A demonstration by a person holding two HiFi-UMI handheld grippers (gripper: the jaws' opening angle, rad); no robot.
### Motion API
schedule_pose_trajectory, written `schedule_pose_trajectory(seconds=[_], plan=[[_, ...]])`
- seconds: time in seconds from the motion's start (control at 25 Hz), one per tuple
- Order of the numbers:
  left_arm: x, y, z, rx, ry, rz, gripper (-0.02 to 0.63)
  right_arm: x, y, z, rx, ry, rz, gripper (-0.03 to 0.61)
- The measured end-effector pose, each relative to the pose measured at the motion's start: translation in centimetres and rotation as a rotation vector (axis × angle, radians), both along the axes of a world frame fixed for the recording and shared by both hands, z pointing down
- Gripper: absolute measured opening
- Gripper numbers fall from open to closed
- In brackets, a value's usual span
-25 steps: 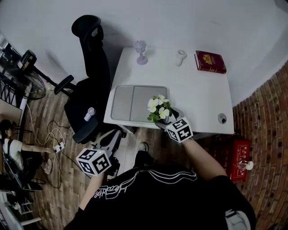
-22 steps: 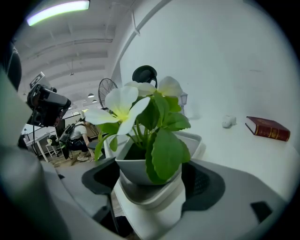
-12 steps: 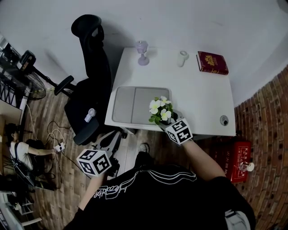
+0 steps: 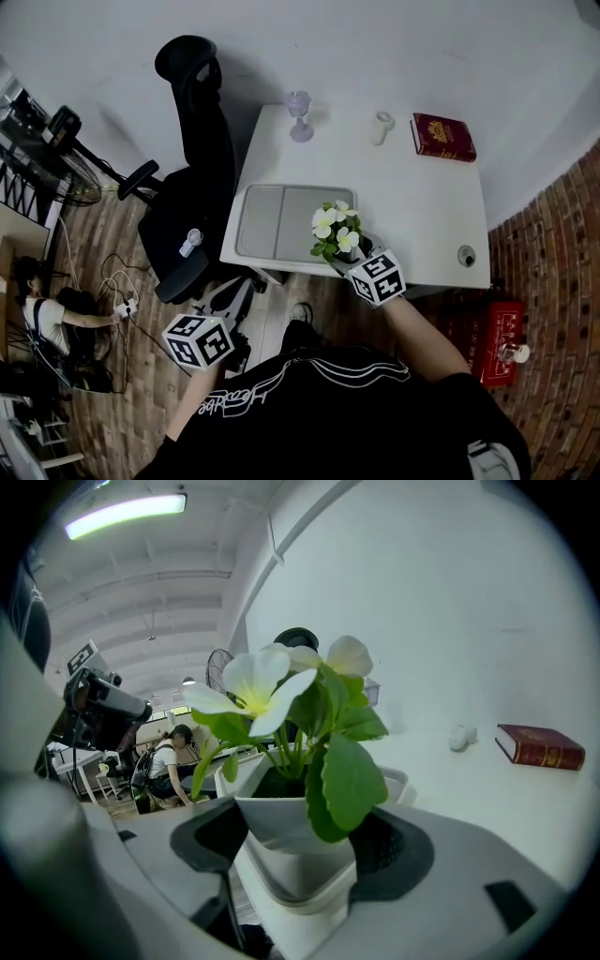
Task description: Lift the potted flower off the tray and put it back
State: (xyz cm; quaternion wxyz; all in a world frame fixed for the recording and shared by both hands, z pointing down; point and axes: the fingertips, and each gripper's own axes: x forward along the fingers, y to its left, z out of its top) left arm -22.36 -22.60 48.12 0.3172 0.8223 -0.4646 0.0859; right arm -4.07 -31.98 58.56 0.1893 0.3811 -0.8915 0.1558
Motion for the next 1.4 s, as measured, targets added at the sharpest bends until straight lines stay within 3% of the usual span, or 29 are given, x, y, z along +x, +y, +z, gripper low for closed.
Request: schedule_pose_trajectory(seconds=[0.68,1.4], plan=[[5.0,3.0,-0.3,0.018,0.037,0.041,0.046,2.6,8.0,-10.4,0.093,-0.154,-0.056,0.334],[10.2,5.3,0.8,0.019,0.069,0.095,0.046,6.3,15.4,-11.1,0.062,-0.209,-0.102,0.334]])
